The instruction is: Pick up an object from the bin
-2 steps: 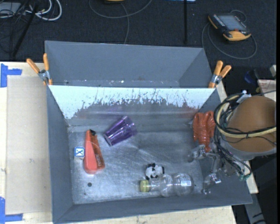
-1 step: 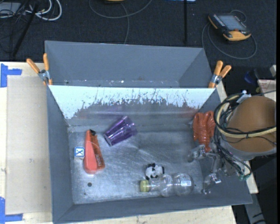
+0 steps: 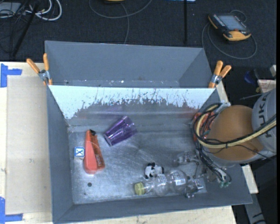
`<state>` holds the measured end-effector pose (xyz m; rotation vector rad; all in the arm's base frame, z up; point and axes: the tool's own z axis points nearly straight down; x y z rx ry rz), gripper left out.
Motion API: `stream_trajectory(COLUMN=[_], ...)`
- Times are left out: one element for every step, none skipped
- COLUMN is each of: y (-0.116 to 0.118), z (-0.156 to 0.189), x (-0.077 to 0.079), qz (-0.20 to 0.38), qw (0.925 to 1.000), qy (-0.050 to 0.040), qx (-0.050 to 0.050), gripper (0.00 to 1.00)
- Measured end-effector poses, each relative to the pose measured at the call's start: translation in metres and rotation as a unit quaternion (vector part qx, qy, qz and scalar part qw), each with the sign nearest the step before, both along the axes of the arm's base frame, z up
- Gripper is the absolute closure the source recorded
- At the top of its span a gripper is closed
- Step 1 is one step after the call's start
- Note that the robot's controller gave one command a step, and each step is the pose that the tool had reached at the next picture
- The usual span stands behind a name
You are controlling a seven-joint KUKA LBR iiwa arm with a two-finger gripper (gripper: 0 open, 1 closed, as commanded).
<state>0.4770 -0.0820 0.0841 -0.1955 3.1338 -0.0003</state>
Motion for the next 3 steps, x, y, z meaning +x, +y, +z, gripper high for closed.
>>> stream_trajectory(y=[0.0196,0.0181,0.0105], z=[-0.0121,-0.0119,-0.0113], x=[0.0009,0.0004,0.0093], qz=[0.018,0.020,0.140], qw=[0.9998,0.9998,0.9901], qy=[-0.0039,-0.0030,-0.0036], qx=[0.001,0.001,0.000], gripper=[1.00,1.00,0.00])
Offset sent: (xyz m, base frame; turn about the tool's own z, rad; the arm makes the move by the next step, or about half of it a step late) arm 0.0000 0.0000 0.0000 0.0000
